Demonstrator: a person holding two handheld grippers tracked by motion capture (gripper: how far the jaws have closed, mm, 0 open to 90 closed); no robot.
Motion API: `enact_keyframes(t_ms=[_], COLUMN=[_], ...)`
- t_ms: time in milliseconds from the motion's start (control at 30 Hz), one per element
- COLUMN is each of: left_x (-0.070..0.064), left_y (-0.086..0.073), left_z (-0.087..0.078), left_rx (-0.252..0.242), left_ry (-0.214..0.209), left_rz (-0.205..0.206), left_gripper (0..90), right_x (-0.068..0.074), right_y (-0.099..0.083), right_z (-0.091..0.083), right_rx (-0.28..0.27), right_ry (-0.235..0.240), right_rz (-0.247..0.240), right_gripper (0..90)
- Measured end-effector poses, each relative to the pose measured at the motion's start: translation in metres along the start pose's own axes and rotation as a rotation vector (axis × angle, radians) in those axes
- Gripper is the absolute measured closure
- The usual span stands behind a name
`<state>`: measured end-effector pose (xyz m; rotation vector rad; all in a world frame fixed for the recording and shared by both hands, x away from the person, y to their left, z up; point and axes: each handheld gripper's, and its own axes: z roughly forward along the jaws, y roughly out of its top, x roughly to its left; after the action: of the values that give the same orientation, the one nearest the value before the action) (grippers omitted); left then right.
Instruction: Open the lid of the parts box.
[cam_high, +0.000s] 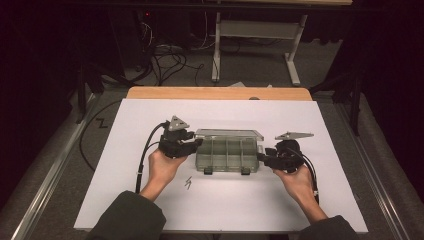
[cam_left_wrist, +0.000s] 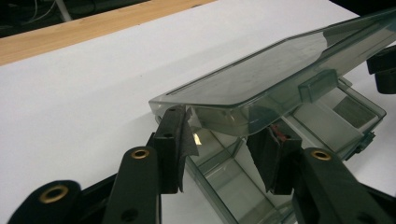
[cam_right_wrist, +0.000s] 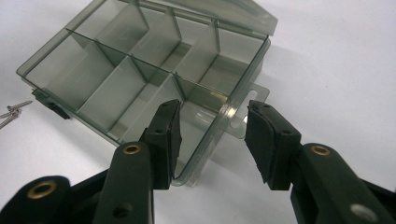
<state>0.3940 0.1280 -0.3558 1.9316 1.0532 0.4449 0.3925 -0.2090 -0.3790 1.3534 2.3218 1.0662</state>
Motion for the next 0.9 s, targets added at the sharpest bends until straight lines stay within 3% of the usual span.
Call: enact_keyframes(t_ms=[233,400,900], left_x=[0.003,0.004,0.011], left_y=[0.006,0.011,0.022], left_z=[0.002,0.003,0.012], left_rx=[-0.006,-0.014,-0.016], left_ry=[0.006,0.009,0.018], left_rz=[-0.003,-0.007,-0.025], left_gripper=[58.6,60.3,61.6], right_x=[0.0,-0.001,-0.005], right_y=[0.011,0.017,0.021], right_z=[0.009,0.014,0.025], right_rx=[0.064,0.099,0.129], right_ry=[-0.025,-0.012,-0.014], right_rz=[0.035,0.054,0.082], right_gripper=[57.0,58.0,58.8])
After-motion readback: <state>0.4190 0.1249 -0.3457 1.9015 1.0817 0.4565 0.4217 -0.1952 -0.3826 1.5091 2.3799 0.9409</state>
